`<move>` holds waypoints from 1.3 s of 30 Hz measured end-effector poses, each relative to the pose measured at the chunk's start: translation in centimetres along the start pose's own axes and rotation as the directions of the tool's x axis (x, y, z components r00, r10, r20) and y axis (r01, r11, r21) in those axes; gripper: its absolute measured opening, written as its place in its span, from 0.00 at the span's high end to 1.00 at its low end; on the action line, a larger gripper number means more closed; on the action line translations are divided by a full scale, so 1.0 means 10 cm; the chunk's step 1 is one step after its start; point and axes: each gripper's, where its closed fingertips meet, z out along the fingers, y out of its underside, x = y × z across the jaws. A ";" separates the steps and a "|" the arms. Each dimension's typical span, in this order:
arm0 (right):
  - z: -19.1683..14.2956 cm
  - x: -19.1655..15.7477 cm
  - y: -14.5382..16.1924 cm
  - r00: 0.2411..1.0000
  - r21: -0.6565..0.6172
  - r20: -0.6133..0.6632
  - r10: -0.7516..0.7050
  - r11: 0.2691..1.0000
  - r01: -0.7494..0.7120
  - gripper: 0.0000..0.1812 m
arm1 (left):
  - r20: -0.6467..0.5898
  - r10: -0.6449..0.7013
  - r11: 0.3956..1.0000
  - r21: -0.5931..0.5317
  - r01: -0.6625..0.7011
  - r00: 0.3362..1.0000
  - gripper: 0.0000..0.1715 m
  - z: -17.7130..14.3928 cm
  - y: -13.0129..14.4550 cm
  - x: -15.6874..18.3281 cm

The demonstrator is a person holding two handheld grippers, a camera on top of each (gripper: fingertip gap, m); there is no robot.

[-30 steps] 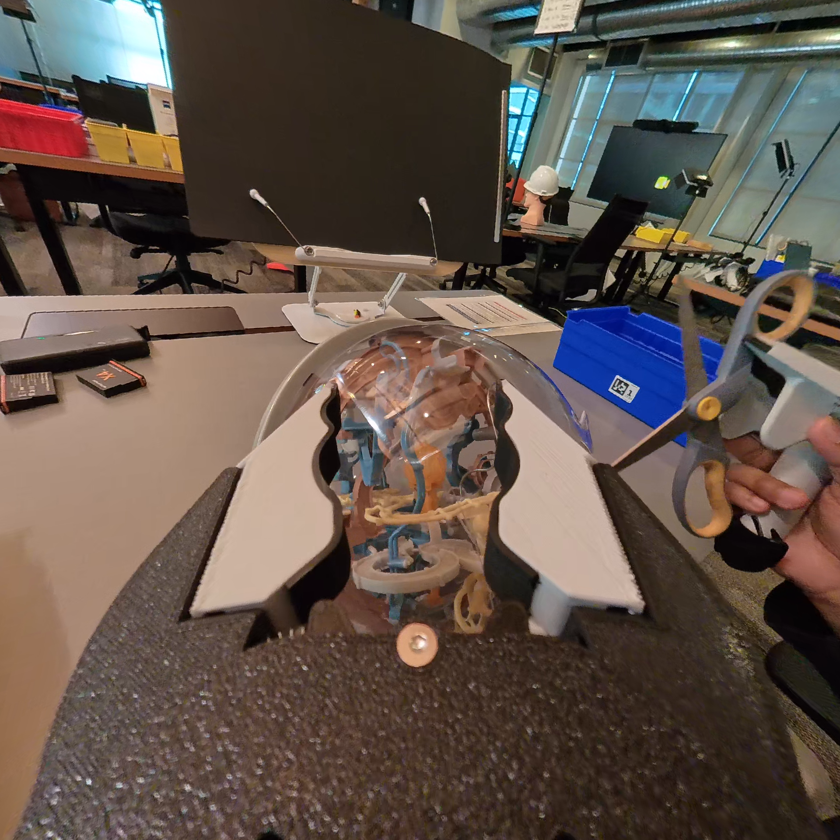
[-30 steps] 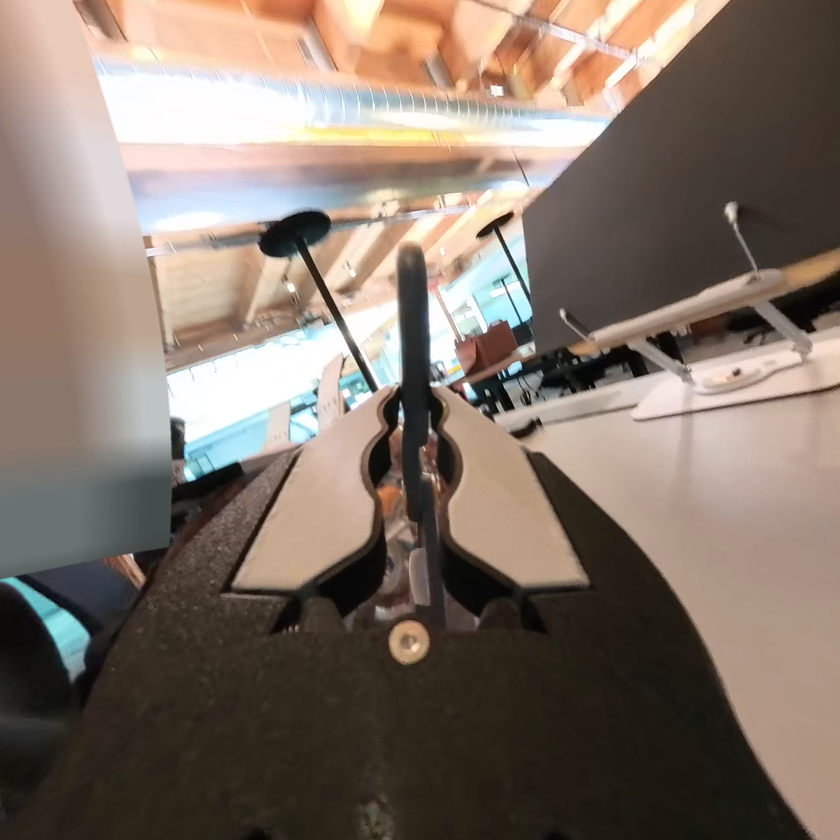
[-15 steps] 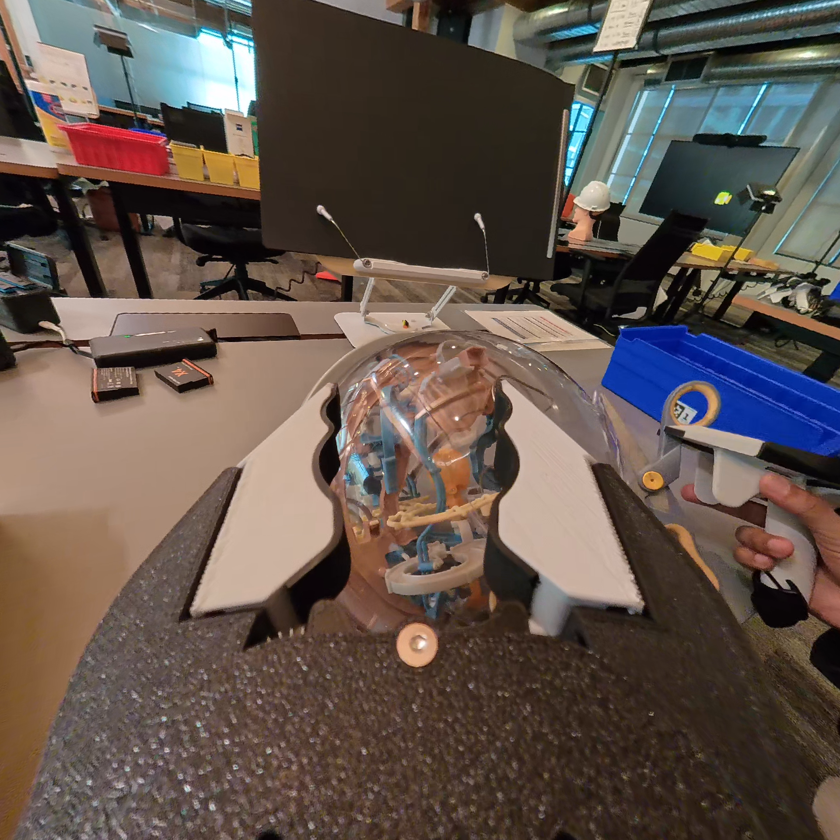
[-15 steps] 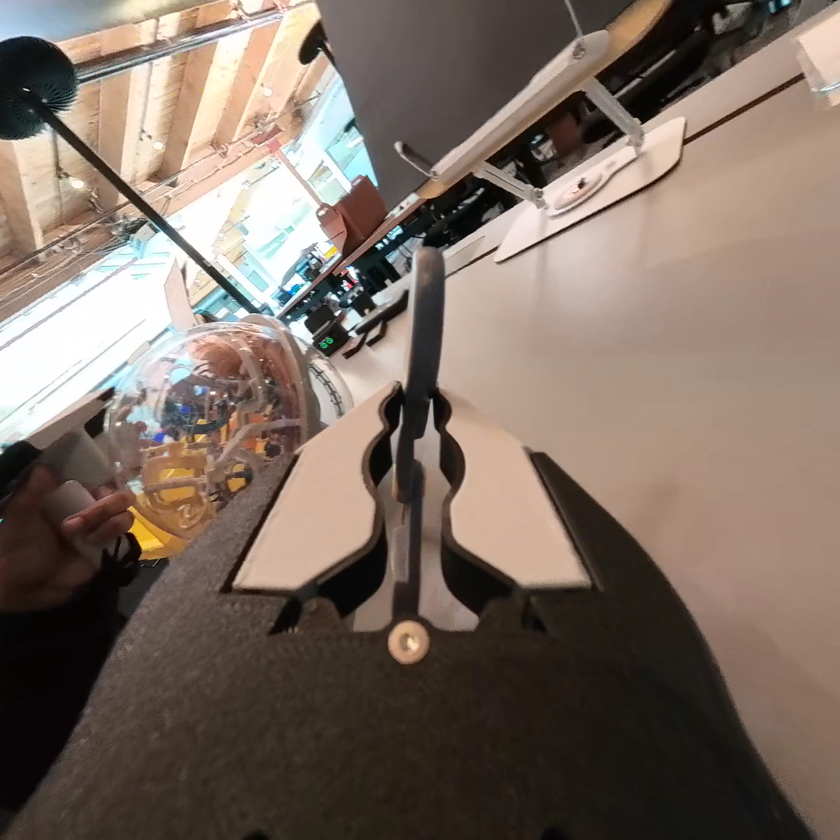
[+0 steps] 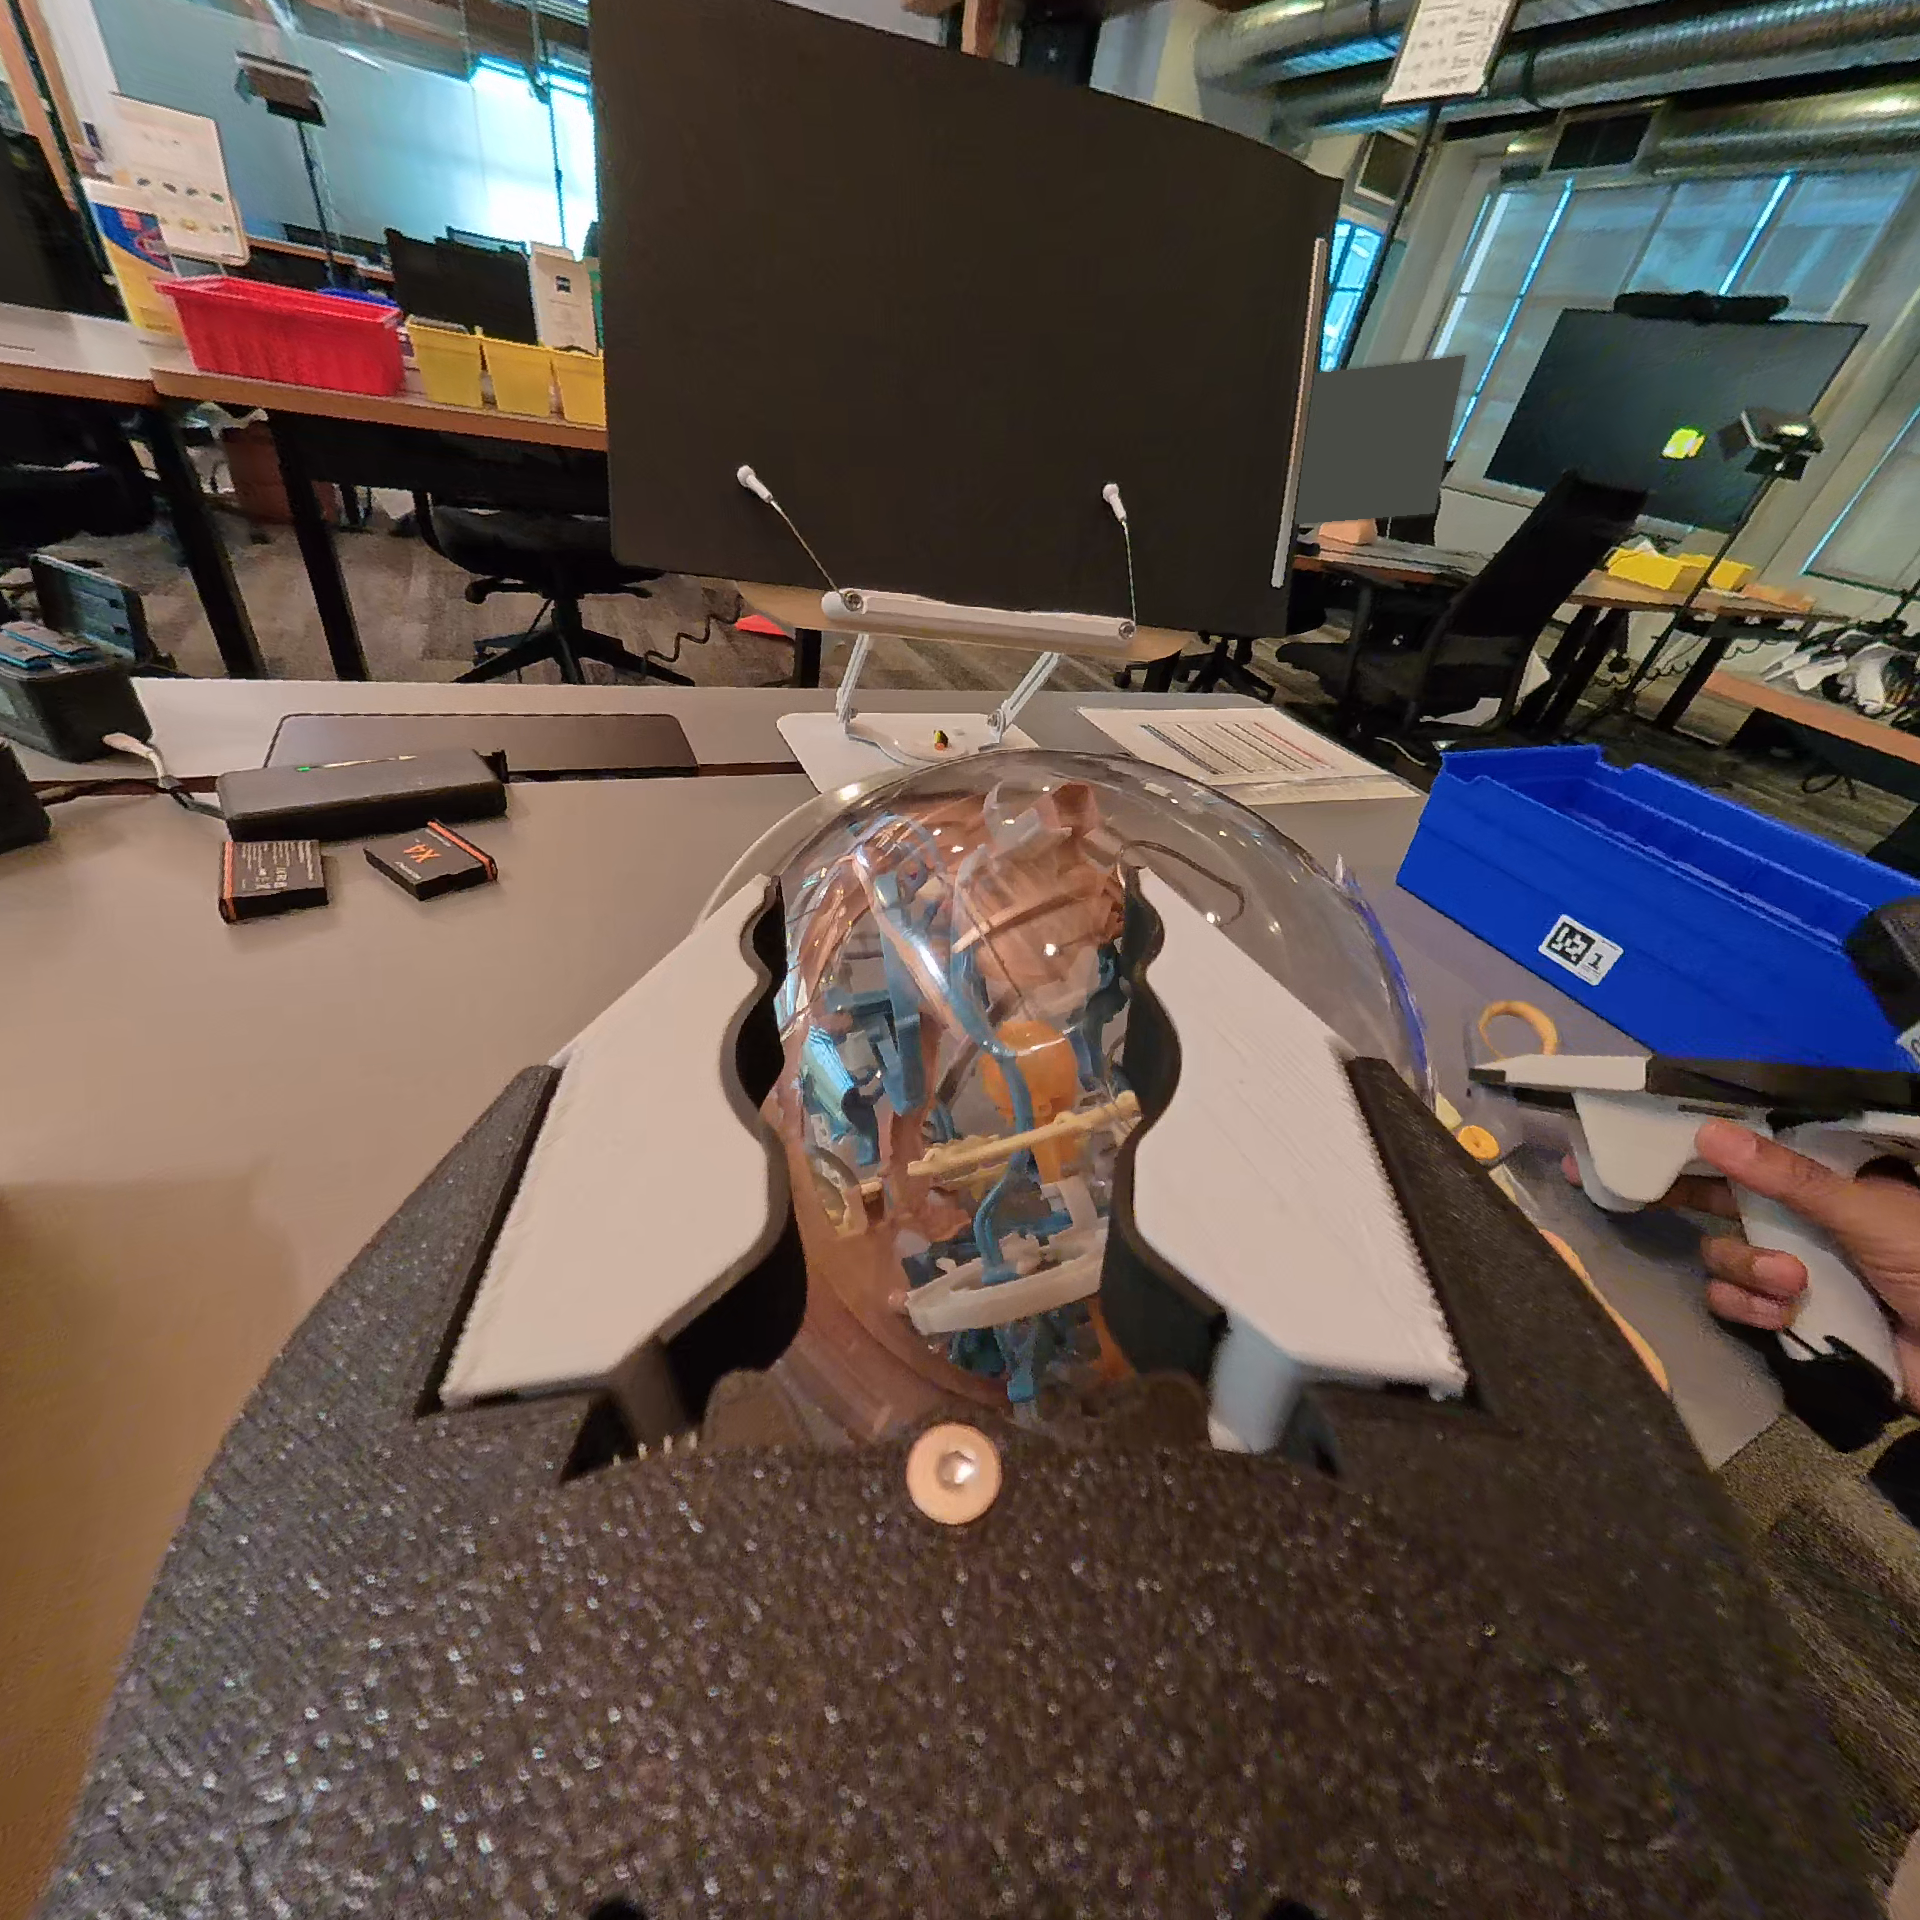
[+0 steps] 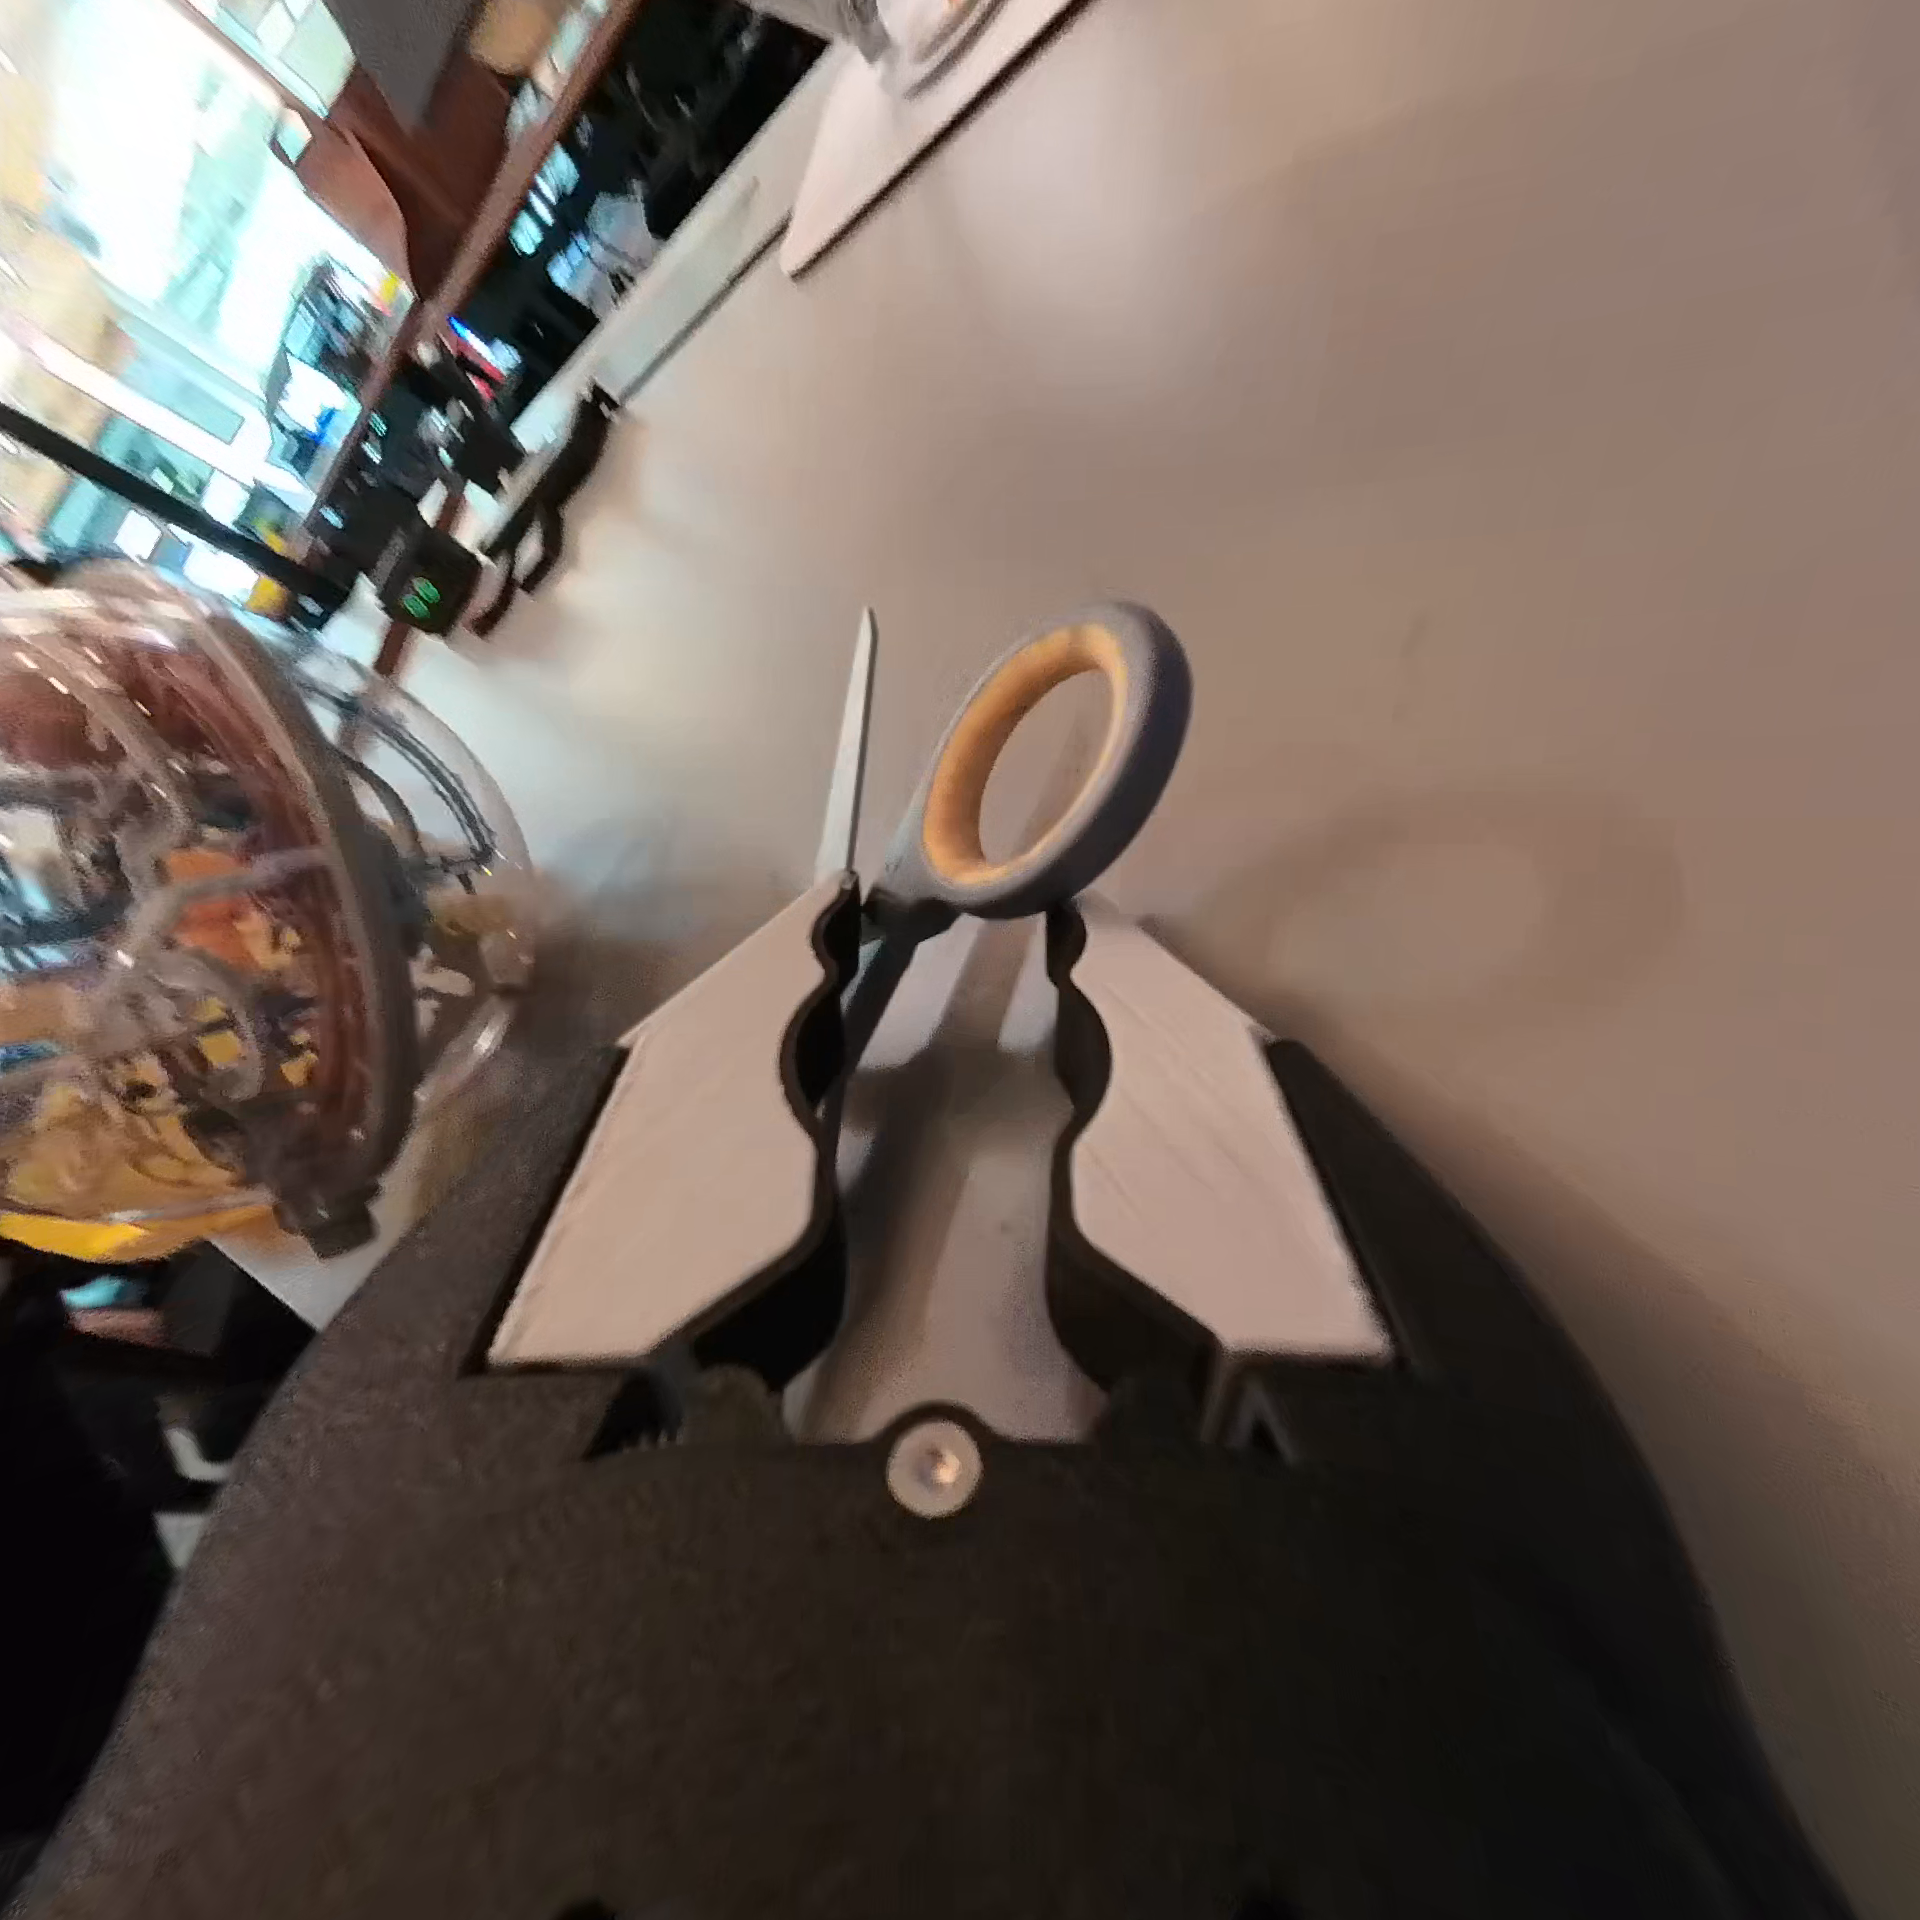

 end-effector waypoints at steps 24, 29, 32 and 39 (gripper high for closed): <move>-0.46 0.41 -0.17 0.977 0.153 -0.206 -0.046 0.985 0.079 0.58 | 0.016 0.048 0.999 -0.012 -0.048 0.999 0.64 0.00 0.03 0.04; -0.56 0.63 -0.18 0.896 0.060 -0.400 -0.191 0.970 0.234 0.58 | 0.020 0.052 0.999 -0.008 -0.052 0.998 0.64 -0.03 0.02 0.03; -0.55 0.70 -0.02 0.855 -0.111 -0.423 -0.298 0.954 0.278 0.47 | 0.021 0.052 0.999 -0.005 -0.052 0.998 0.64 -0.04 0.01 0.02; -0.84 0.74 -0.15 0.797 -0.174 -0.480 -0.367 0.930 0.324 0.47 | 0.019 0.040 0.999 0.008 -0.040 0.999 0.64 -0.07 -0.02 0.00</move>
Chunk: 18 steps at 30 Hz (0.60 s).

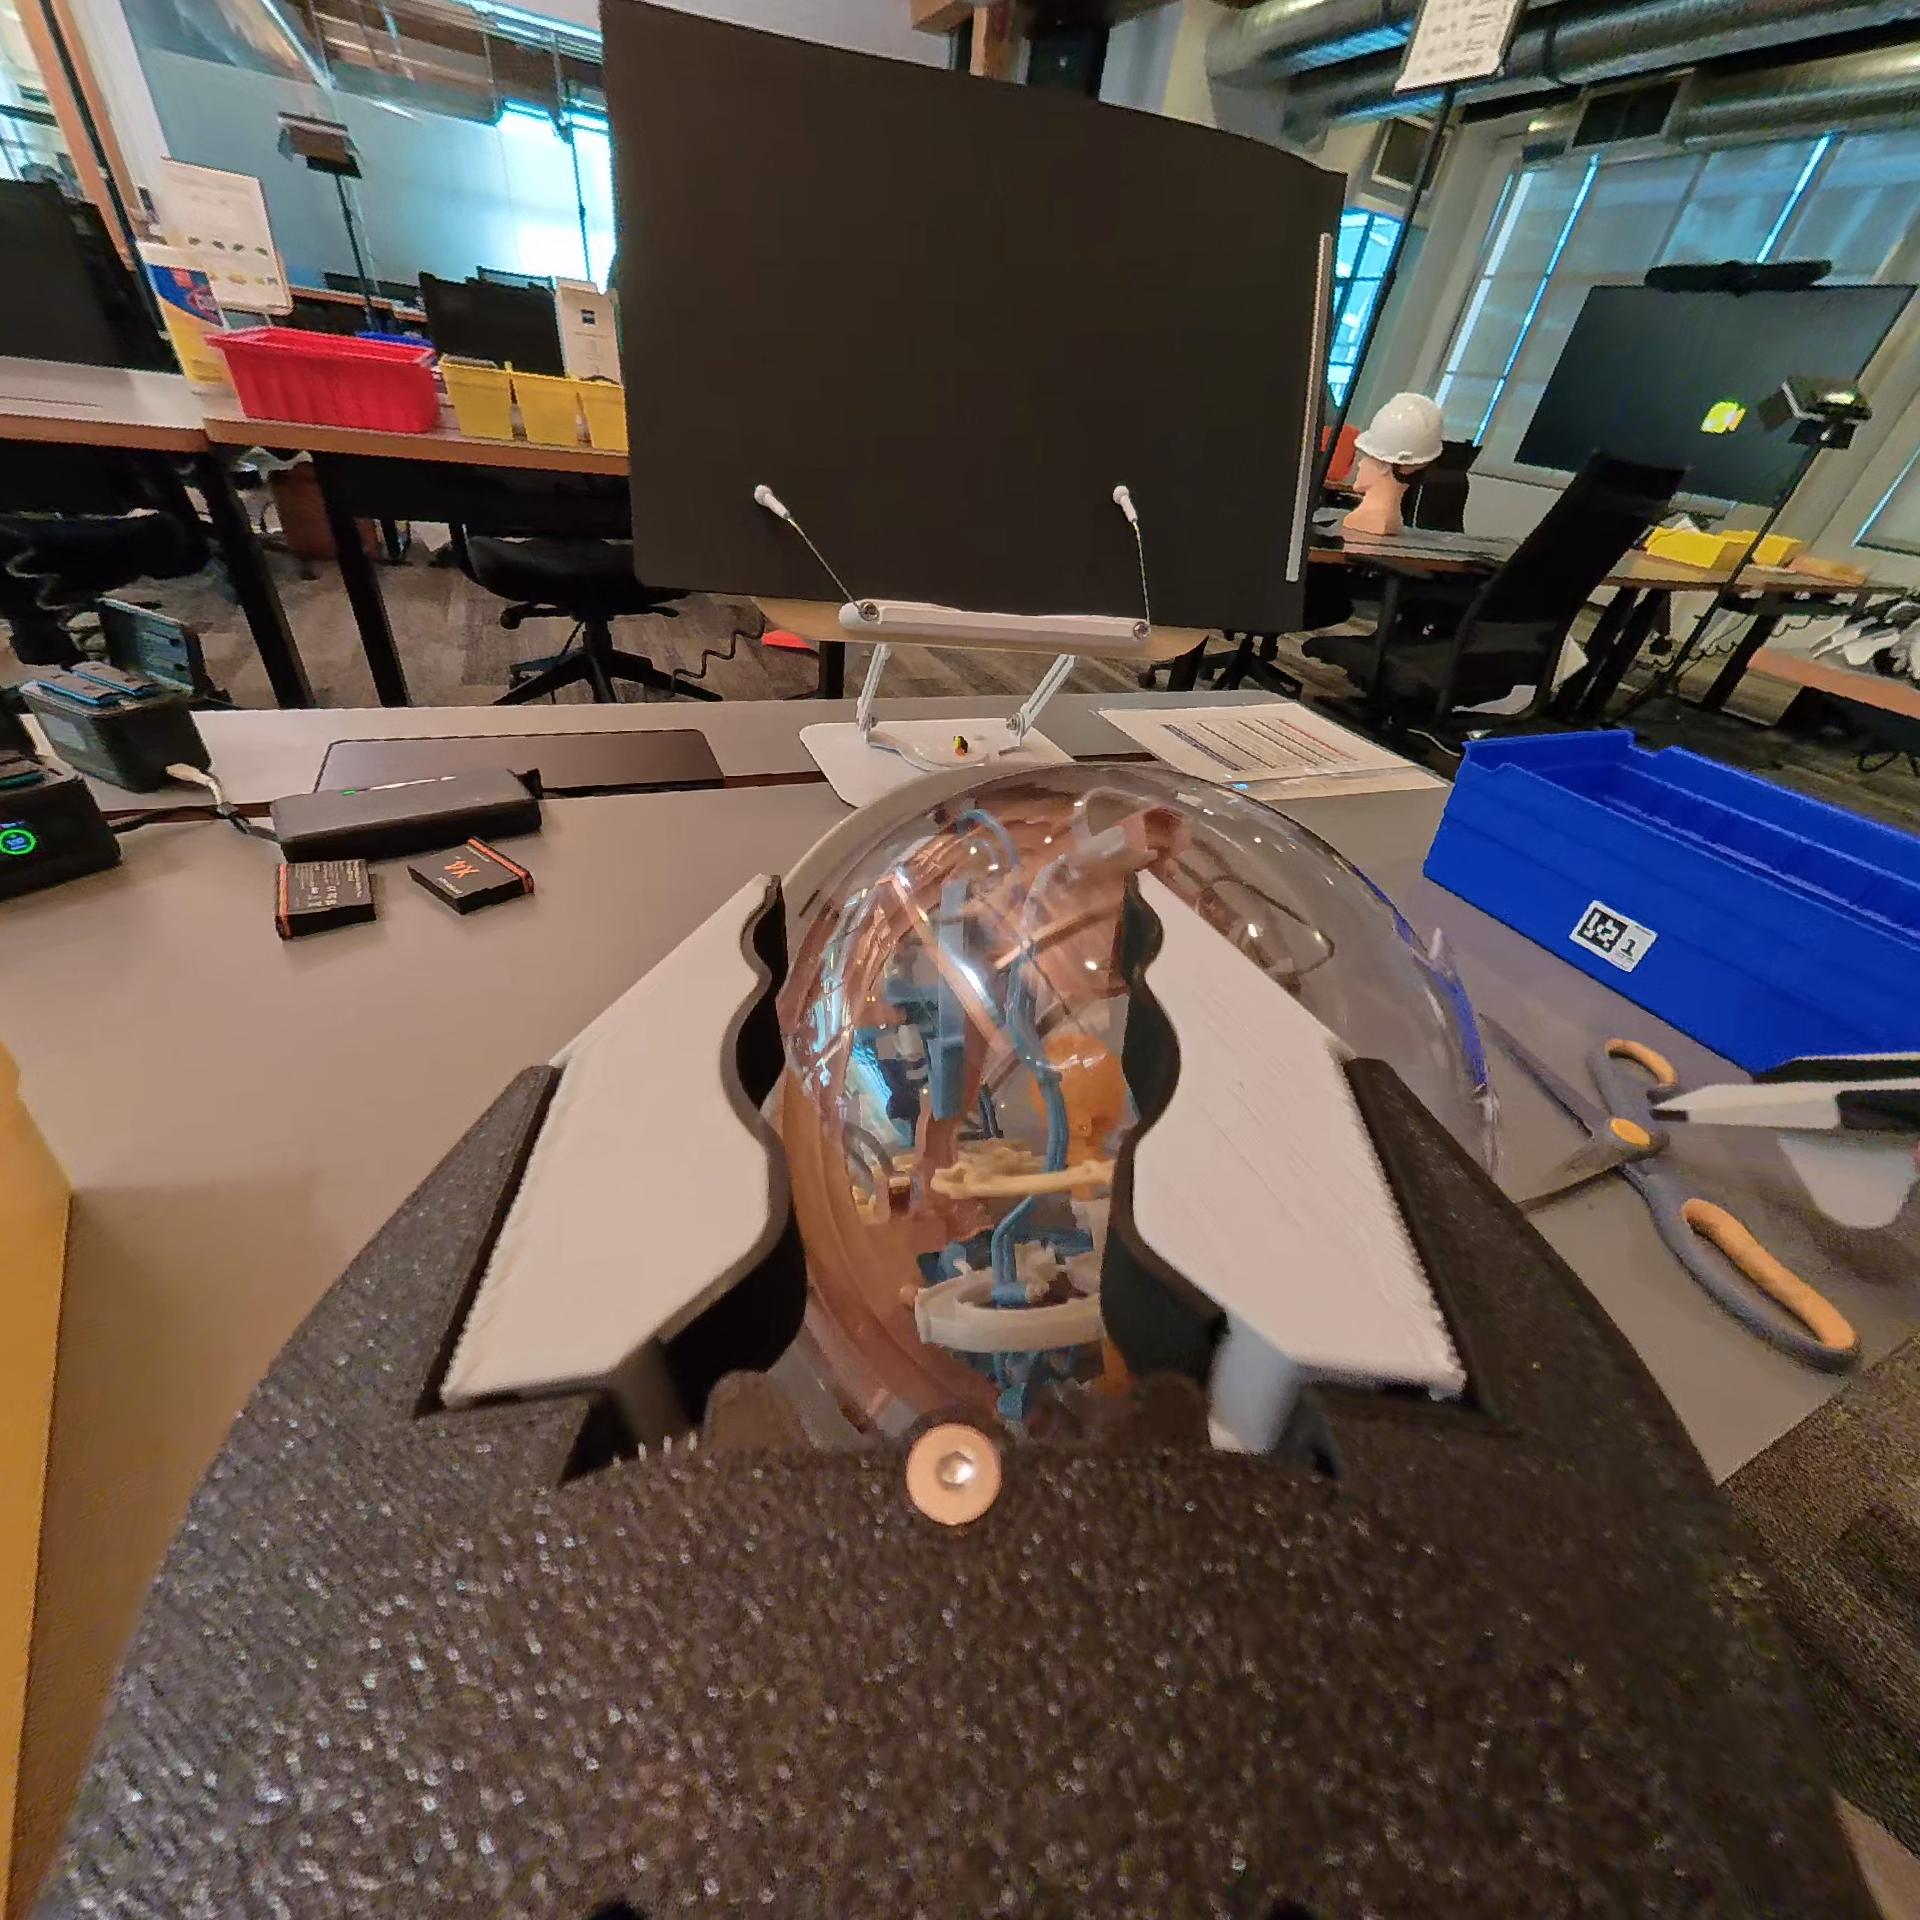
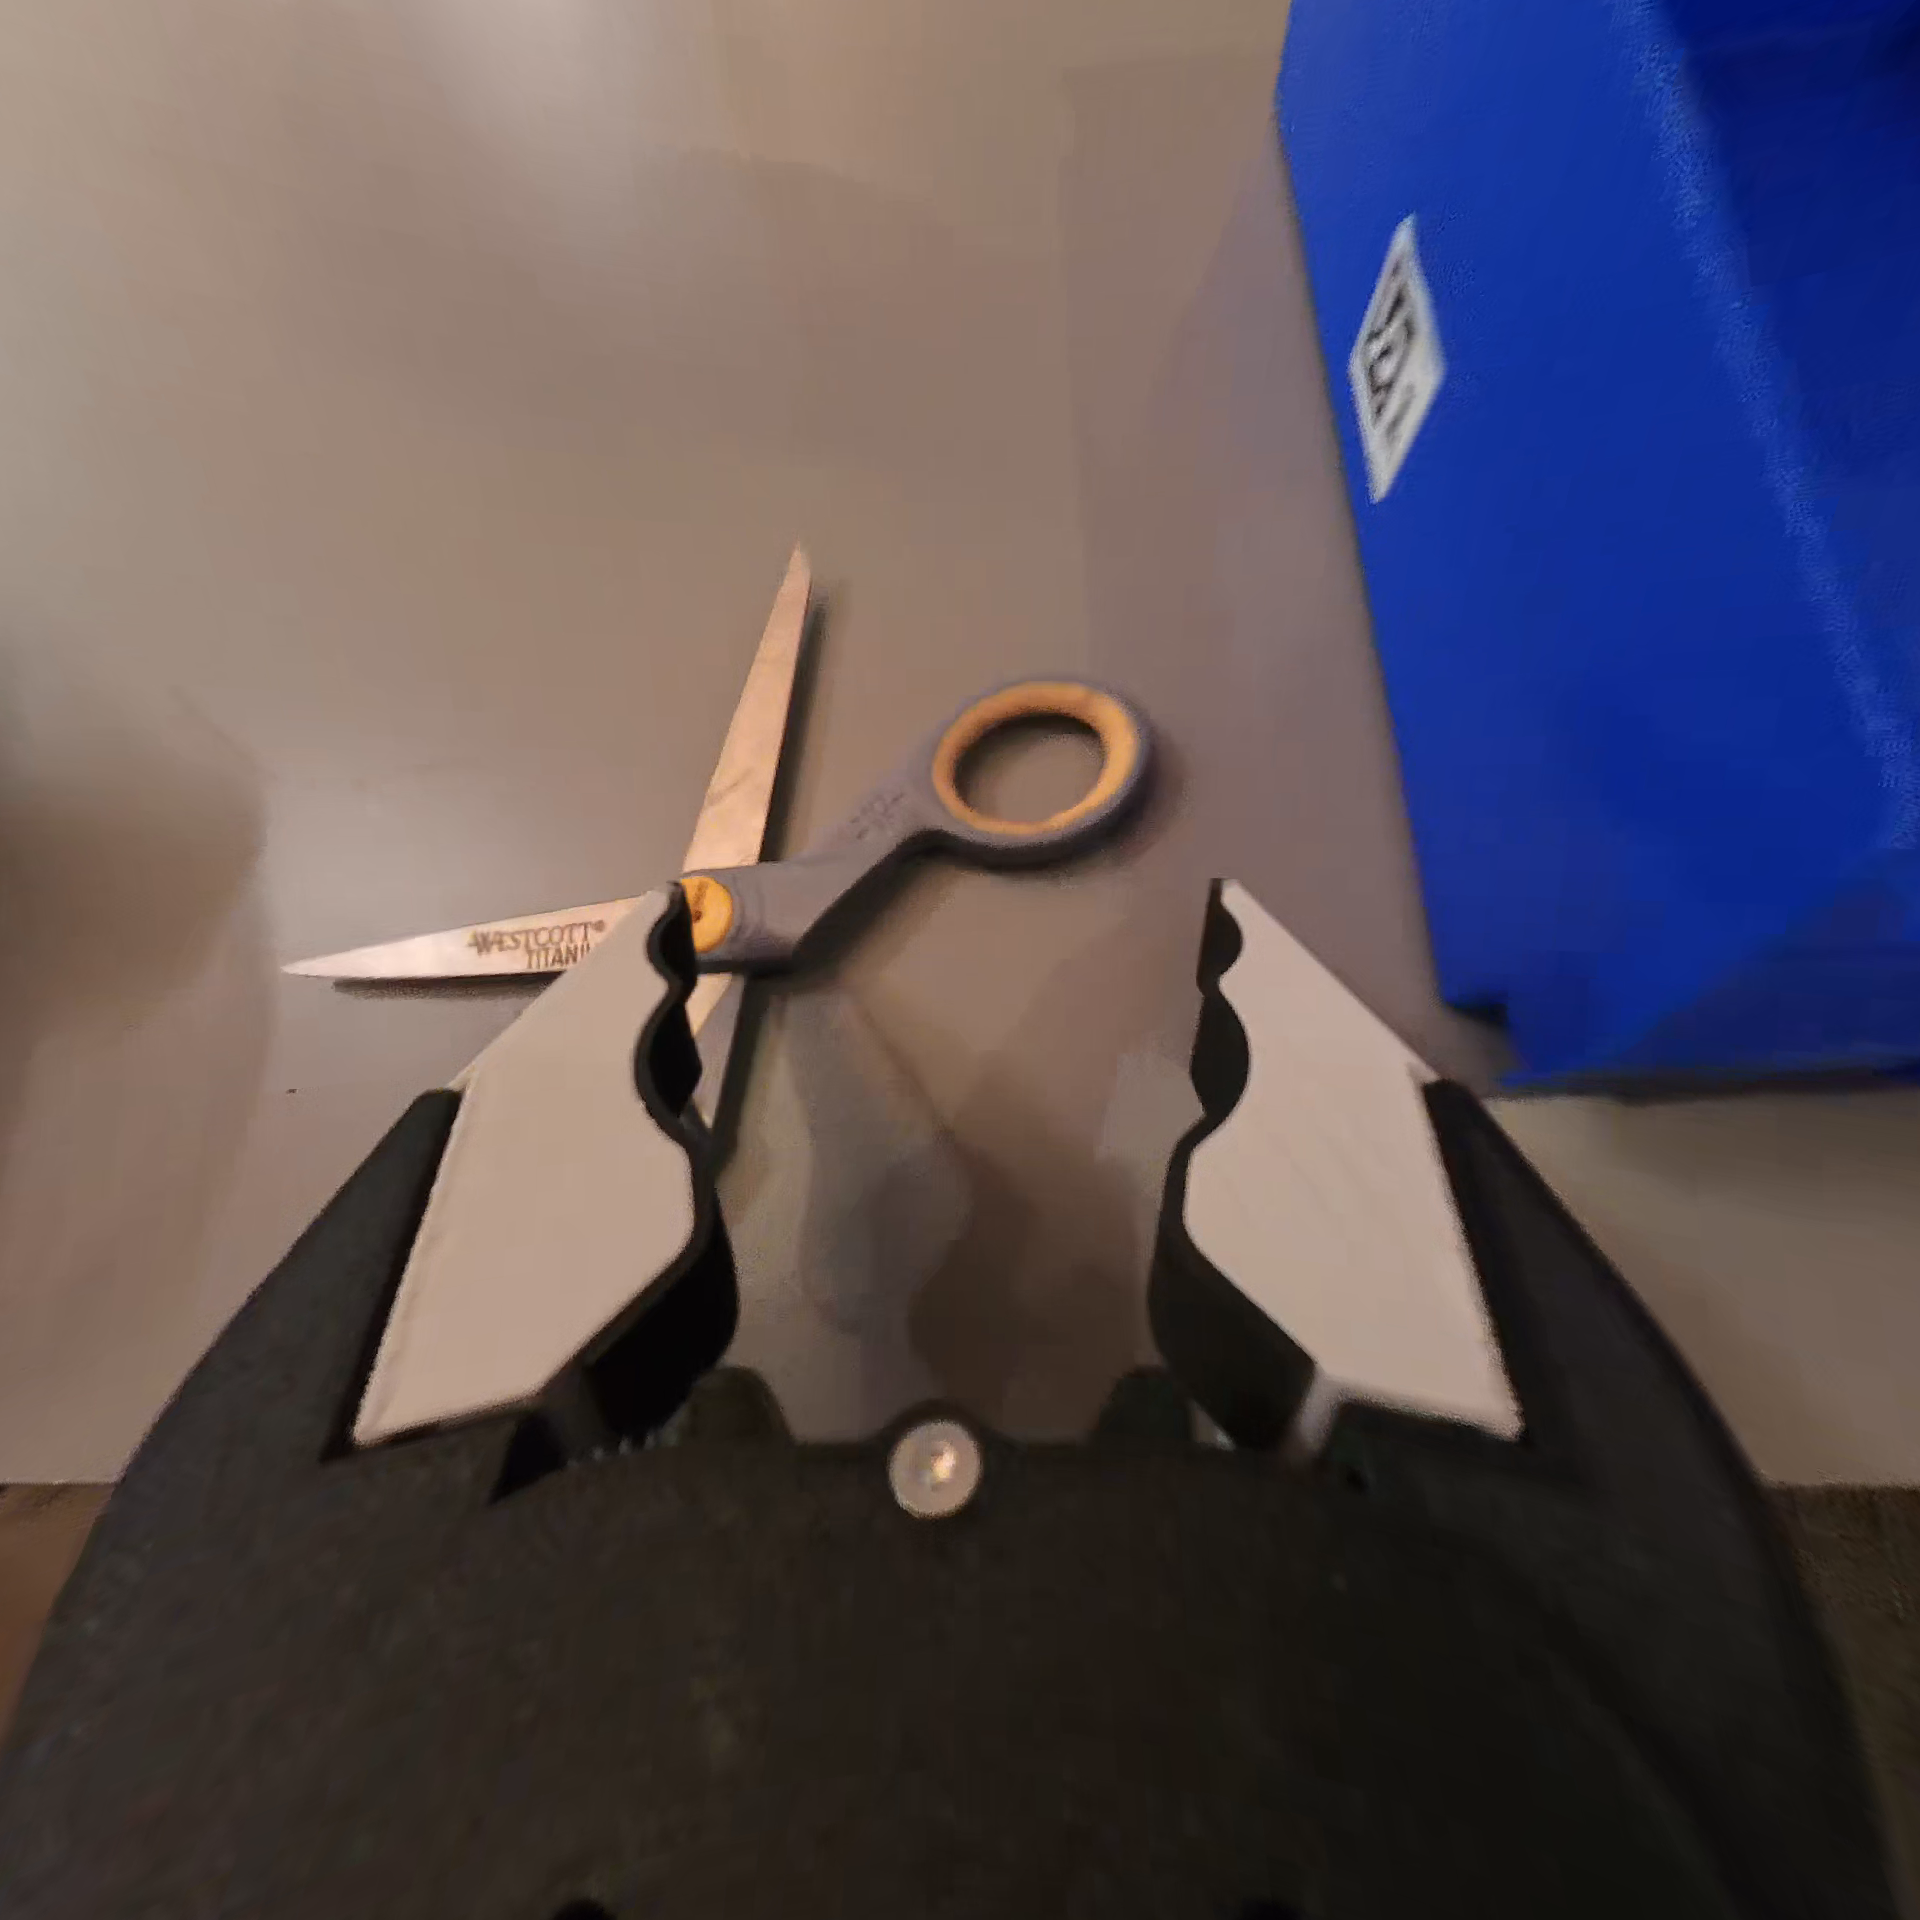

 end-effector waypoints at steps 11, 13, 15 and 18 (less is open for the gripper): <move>-0.94 -1.63 -0.82 0.823 0.573 0.483 -0.297 0.819 -0.041 0.50 | 0.007 0.027 1.000 -0.003 -0.027 1.000 0.64 -0.03 -0.02 0.02; -1.02 -1.93 -0.85 0.765 0.609 0.533 -0.361 0.791 -0.051 0.50 | 0.009 0.045 0.999 0.008 -0.045 0.999 0.64 -0.06 -0.05 0.04; -1.07 -2.21 -0.86 0.711 0.624 0.570 -0.412 0.780 -0.048 0.50 | 0.002 0.060 0.998 0.017 -0.060 0.998 0.64 -0.10 -0.10 0.06; -1.16 -2.63 -0.83 0.607 0.644 0.613 -0.506 0.765 -0.012 0.52 | -0.036 0.089 0.996 -0.003 -0.089 0.995 0.64 -0.14 -0.10 0.12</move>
